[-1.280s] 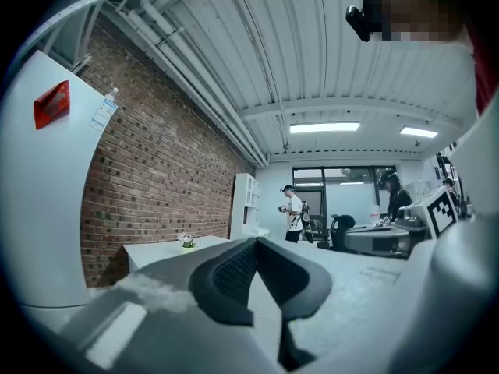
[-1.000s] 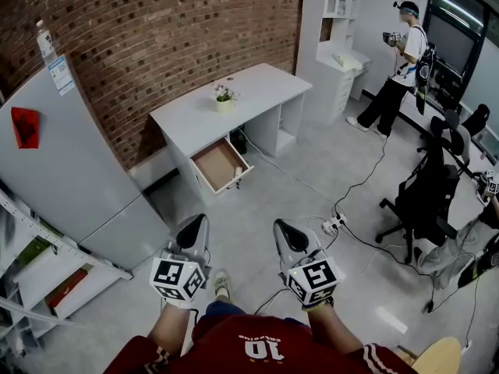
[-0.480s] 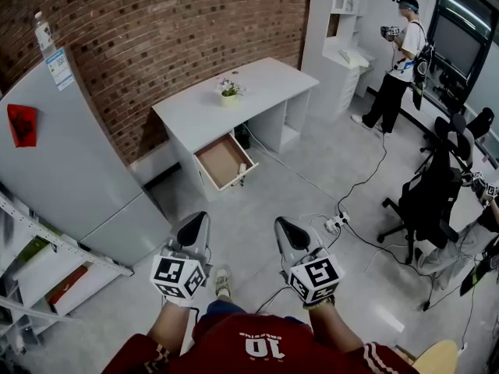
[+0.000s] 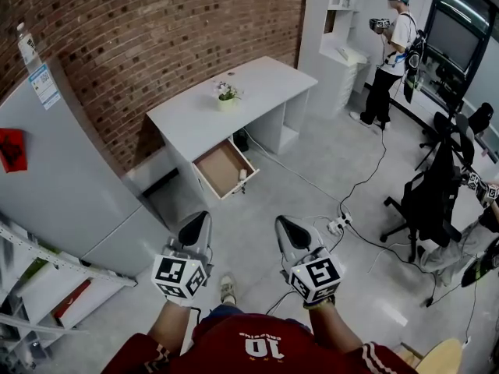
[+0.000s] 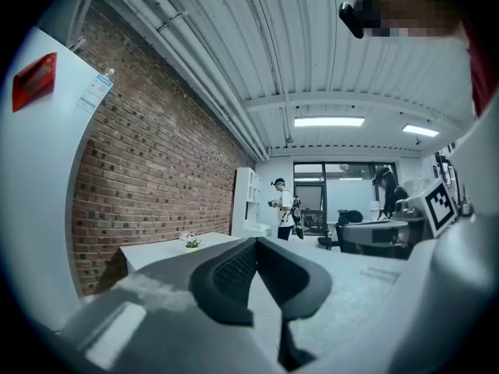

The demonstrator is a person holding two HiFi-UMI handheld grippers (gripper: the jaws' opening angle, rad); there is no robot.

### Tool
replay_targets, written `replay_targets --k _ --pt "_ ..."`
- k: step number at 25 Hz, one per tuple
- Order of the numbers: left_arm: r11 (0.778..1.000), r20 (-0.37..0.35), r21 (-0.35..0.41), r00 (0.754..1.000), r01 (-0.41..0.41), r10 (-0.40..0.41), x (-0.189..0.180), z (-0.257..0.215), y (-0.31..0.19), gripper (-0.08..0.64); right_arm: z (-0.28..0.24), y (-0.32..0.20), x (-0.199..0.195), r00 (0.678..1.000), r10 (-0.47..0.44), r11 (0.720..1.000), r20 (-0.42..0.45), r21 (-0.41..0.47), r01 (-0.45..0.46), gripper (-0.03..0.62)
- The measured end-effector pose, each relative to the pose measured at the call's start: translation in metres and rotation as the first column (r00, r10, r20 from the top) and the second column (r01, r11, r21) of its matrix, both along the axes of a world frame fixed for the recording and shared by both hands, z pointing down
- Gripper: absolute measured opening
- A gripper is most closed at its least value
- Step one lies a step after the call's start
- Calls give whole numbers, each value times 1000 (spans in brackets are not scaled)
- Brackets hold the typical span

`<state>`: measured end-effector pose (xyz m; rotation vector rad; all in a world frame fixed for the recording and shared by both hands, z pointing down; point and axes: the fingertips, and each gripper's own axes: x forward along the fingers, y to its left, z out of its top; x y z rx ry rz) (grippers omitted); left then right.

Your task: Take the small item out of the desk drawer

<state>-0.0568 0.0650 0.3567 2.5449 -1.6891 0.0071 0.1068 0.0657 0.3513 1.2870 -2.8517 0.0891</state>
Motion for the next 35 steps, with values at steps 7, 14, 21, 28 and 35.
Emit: replay_targets --k 7,14,21,28,35 --pt "1000 16 8 1000 -27 27 -21 -9 -54 3 -8 -50 -32 1000 -1 1000 28 7 1 -9" --pt "998 11 8 998 -54 54 -53 -12 -103 3 -15 -100 -69 1000 11 1000 29 13 -11 -9" --pt "998 -5 13 998 -65 65 -107 -17 -145 3 -28 -138 -115 999 18 1000 36 10 -18 -9" --pt "993 -31 17 993 -115 115 -139 -13 -177 3 -35 -164 -156 999 40 999 32 13 -40 -9" --pt "987 -60 -1 985 -162 161 -148 1 -191 3 -34 -176 -163 996 84 996 8 10 -84 -9"
